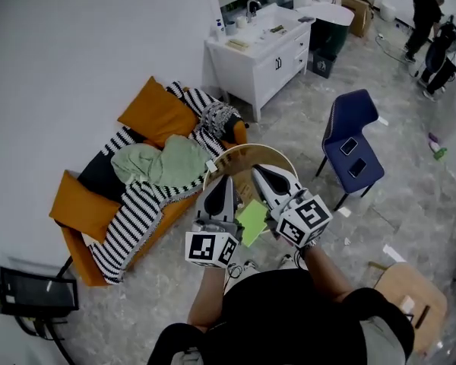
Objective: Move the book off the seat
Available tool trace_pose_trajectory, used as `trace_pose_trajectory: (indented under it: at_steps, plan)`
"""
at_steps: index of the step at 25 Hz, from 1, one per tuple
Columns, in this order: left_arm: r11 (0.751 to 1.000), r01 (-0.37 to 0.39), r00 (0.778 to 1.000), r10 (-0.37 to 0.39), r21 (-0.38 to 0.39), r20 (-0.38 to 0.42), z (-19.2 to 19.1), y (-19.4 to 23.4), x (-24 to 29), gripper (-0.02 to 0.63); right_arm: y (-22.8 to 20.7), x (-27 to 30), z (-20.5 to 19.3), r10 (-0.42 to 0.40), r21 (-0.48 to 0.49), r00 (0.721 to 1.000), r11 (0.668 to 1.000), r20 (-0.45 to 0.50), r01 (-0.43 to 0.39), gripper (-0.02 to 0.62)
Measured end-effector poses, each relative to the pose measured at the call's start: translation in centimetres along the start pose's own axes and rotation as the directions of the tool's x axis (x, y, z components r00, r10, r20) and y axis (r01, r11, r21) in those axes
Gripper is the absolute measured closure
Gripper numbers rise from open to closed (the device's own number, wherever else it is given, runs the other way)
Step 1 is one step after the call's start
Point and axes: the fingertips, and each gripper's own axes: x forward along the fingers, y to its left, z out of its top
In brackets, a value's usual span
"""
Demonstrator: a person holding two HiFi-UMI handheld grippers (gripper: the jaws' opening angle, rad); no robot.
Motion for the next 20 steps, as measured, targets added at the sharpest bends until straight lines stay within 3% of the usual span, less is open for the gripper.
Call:
trace_pose_trajectory:
  at_steps: [9, 20]
  plan:
    - [0.999, 0.040, 0.999, -0.039, -0.008, 0.024, 2.3, -1.8, 0.7, 0.597, 0.8, -0.5, 1.7, 0.025, -0.011, 1.000, 1.000, 0.015, -0.024, 0.581]
    - [0.999, 0.037, 0.999, -0.037, -0.011, -0.028, -0.1, -2.9, 1.0, 0.597, -0.8, -1.9, 0.7, -0.008, -0.041, 1.000, 0.999, -0.017, 0.007, 0.581]
